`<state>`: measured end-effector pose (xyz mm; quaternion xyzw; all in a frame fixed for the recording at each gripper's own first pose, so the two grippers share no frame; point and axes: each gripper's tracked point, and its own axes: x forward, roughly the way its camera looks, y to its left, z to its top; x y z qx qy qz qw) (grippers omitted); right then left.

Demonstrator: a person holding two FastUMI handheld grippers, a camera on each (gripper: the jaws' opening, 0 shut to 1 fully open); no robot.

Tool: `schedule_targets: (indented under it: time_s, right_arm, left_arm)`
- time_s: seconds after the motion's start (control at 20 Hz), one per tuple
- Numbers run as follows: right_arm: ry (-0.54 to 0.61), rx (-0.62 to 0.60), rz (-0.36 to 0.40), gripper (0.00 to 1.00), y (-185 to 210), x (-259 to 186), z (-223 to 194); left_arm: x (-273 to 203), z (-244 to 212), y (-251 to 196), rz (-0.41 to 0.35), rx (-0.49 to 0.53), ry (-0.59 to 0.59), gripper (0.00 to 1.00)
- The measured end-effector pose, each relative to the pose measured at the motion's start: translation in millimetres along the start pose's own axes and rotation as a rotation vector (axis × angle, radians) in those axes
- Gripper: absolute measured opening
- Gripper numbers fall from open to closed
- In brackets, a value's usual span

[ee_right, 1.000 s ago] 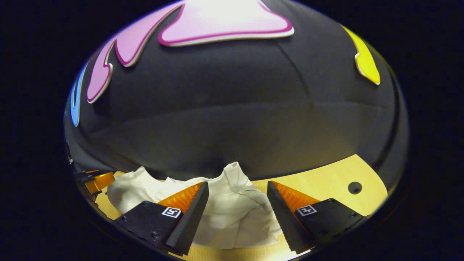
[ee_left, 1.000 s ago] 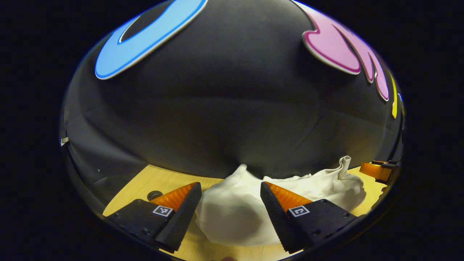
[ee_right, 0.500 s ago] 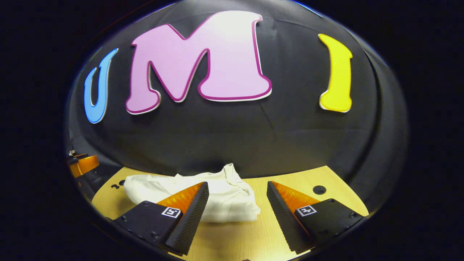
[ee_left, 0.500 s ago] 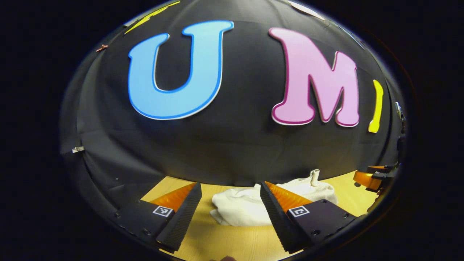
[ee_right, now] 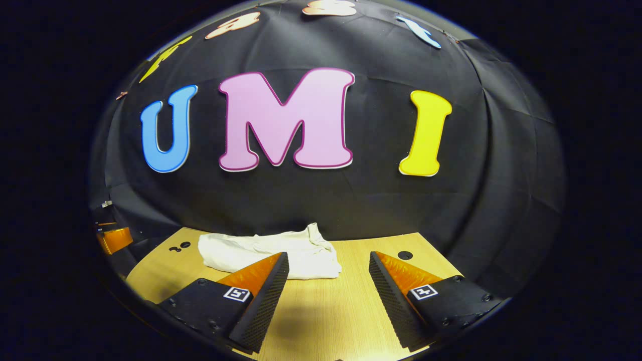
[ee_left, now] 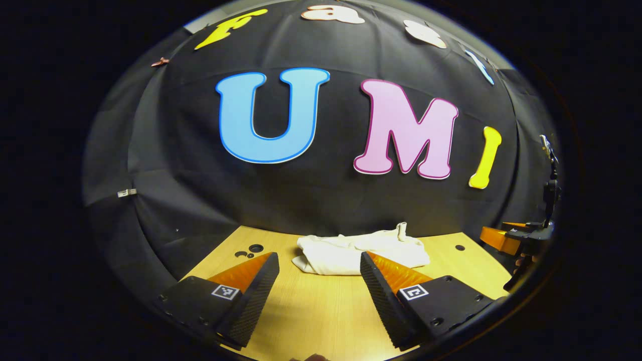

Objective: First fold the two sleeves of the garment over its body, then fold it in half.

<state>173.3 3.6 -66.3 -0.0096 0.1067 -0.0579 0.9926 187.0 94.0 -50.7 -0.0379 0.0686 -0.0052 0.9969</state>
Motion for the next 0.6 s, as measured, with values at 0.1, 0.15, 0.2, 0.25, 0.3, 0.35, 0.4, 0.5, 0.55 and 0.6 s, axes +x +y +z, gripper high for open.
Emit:
schedule_targets:
  time_s: [0.1, 0.15, 0.2, 0.25, 0.3, 0.35, 0.4, 0.5, 0.55, 0.6]
  right_arm:
    - [-0.033, 0.000, -0.005, 0.98, 1.5, -30.6, 8.1]
    - [-0.042, 0.005, -0.001, 0.98, 3.8, -45.1, 10.4]
    - [-0.042, 0.010, 0.008, 0.98, 7.8, -59.5, 8.7]
    - [-0.040, 0.009, 0.015, 0.98, 10.9, -73.5, 6.6]
    - [-0.037, 0.005, 0.023, 0.98, 12.7, -86.0, 5.0]
    - [-0.032, 0.002, 0.031, 0.98, 15.8, -98.6, 2.5]
    - [-0.028, -0.001, 0.041, 0.98, 18.7, -111.0, -0.7]
    - [-0.020, 0.005, 0.049, 0.98, 20.2, -130.8, -9.2]
    - [-0.019, 0.013, 0.059, 0.98, 23.1, -141.4, -12.6]
    - [-0.017, 0.013, 0.067, 0.98, 25.8, -153.3, -15.4]
  left_arm:
    - [-31.8, 6.1, 2.2, -0.012, -0.028, -0.019, 1.00]
    - [-46.0, 7.7, 2.4, -0.018, -0.040, -0.026, 1.00]
    - [-61.2, 9.9, 2.5, -0.024, -0.056, -0.029, 0.94]
    - [-75.3, 14.8, 2.3, -0.026, -0.076, -0.040, 0.98]
    - [-88.8, 20.2, 4.1, -0.030, -0.094, -0.052, 0.98]
    - [-101.6, 23.6, 6.3, -0.032, -0.111, -0.064, 0.98]
    - [-115.9, 27.3, 8.5, -0.031, -0.123, -0.077, 0.98]
    - [-138.7, 28.6, 13.1, -0.028, -0.123, -0.101, 0.98]
    - [-149.5, 27.3, 17.5, -0.017, -0.110, -0.112, 0.98]
    - [-160.8, 23.8, 24.3, 0.005, -0.095, -0.114, 0.97]
